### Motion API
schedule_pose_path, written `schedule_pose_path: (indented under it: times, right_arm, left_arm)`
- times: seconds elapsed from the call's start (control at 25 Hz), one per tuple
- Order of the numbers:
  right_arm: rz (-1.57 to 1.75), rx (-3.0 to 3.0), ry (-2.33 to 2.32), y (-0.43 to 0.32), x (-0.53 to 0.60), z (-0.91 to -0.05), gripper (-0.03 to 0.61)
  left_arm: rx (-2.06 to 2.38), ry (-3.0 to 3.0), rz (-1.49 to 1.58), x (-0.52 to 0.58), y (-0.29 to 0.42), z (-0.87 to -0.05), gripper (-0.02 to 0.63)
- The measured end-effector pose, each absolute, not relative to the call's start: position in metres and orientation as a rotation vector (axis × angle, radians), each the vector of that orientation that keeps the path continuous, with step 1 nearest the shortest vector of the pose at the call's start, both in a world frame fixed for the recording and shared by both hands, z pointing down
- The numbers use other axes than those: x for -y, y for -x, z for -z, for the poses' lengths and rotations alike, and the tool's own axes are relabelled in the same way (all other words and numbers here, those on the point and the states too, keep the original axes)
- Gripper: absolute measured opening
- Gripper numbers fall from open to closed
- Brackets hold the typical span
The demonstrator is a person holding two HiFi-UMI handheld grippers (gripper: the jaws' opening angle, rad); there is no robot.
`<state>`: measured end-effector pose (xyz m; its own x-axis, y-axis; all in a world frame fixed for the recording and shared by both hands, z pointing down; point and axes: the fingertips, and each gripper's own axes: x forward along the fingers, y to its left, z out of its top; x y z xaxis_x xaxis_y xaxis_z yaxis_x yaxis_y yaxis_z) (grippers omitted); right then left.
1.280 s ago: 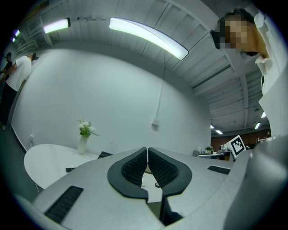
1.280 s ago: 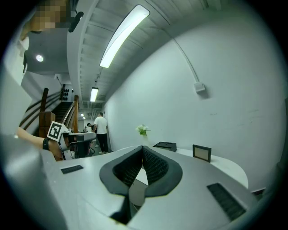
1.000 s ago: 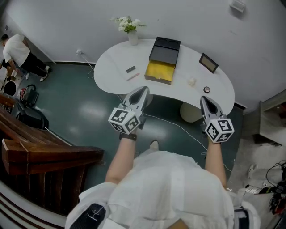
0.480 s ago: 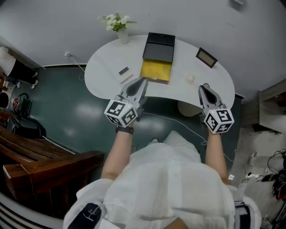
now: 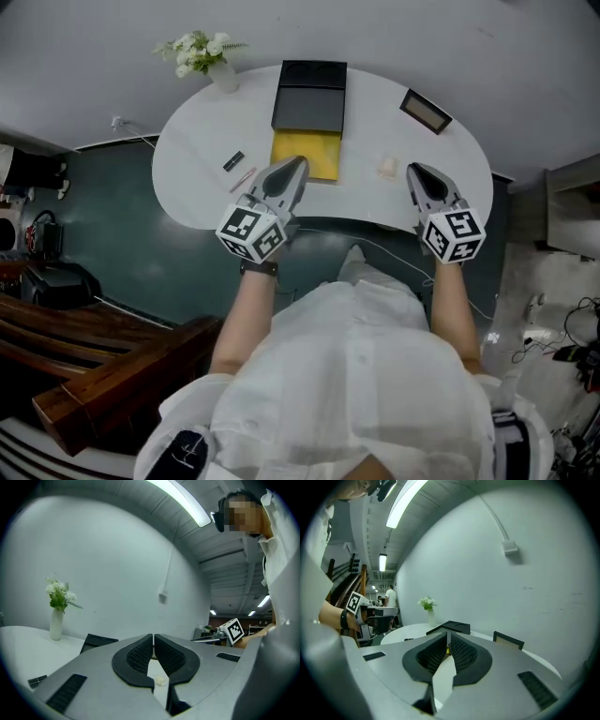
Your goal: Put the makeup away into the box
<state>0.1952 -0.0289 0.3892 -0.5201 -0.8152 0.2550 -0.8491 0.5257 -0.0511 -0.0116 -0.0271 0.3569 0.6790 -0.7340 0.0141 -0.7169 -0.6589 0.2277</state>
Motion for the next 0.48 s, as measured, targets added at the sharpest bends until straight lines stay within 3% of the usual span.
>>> schedule_pose_path:
  times: [0.48]
  right_arm:
    - [-0.371, 2.526, -1.339, -0.223, 0.088, -0.433, 0.014]
  left_arm:
    - [1.081, -2.642, -0.002, 0.1, -0.051, -0.398, 0.025]
